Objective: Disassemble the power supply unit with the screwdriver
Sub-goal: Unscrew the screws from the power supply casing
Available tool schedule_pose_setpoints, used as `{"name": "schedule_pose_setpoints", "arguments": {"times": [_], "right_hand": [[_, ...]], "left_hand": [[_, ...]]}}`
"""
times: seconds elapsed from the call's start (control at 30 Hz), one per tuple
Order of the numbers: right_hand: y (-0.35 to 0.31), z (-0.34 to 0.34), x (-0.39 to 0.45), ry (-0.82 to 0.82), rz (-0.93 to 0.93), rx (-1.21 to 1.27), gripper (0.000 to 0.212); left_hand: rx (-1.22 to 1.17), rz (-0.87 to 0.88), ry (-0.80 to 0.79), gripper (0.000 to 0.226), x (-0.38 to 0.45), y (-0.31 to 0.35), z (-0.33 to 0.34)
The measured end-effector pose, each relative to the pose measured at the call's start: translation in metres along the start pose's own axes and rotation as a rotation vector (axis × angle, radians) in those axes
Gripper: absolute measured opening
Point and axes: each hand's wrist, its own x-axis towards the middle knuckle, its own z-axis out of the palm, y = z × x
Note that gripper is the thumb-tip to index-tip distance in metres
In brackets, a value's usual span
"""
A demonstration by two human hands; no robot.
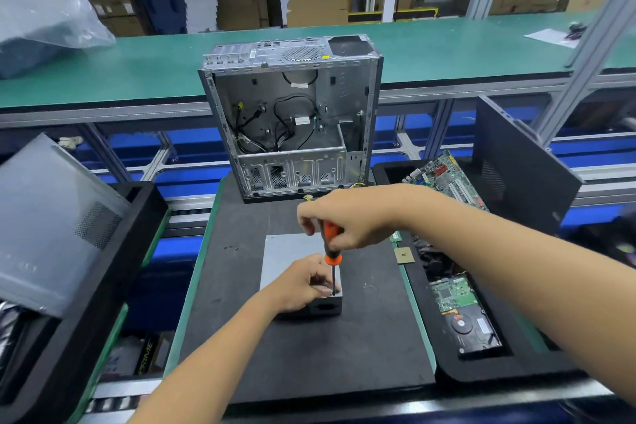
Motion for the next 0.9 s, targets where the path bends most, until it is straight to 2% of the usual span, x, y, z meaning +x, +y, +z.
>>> {"name": "schedule_pose_setpoints", "arguments": {"times": [0.1, 0.17, 0.23, 0.3, 0.43, 0.53, 0.63, 0.73, 0.83, 0.9], "right_hand": [[-0.002, -0.001, -0.003, -0.018, -0.024, 0.037, 0.026], [-0.005, 0.004, -0.001, 0.012, 0.037, -0.044, 0.018], [-0.008, 0.008, 0.002, 0.058, 0.149, -0.146, 0.029], [-0.009, 0.011, 0.006, 0.093, 0.172, -0.201, 0.028], [-0.005, 0.006, 0.004, 0.052, 0.016, -0.077, 0.007], [-0.003, 0.001, -0.002, 0.018, -0.001, 0.089, 0.028], [-0.003, 0.003, -0.001, 0.059, 0.063, -0.06, 0.016], [-0.004, 0.003, 0.002, 0.007, 0.209, -0.204, 0.028], [-0.006, 0.002, 0.004, -0.034, 0.109, -0.137, 0.014], [-0.007, -0.001, 0.002, -0.048, 0.023, -0.05, 0.023]], "left_hand": [[-0.013, 0.008, 0.011, 0.026, 0.001, 0.0, 0.001], [-0.001, -0.001, 0.011, 0.017, 0.002, -0.003, 0.002], [-0.007, -0.009, 0.018, 0.009, 0.001, -0.005, 0.003], [-0.02, -0.006, 0.023, 0.006, 0.0, -0.005, 0.004], [0.043, 0.063, -0.01, 0.01, 0.0, -0.002, 0.002], [0.037, 0.076, -0.018, 0.01, -0.002, 0.0, 0.001], [0.056, 0.077, -0.001, 0.01, -0.002, 0.001, 0.002], [0.075, 0.084, -0.003, 0.008, -0.002, 0.0, 0.003], [0.107, 0.077, -0.008, 0.01, -0.002, 0.001, 0.002], [0.113, 0.071, -0.008, 0.013, -0.002, 0.001, 0.001]]}}
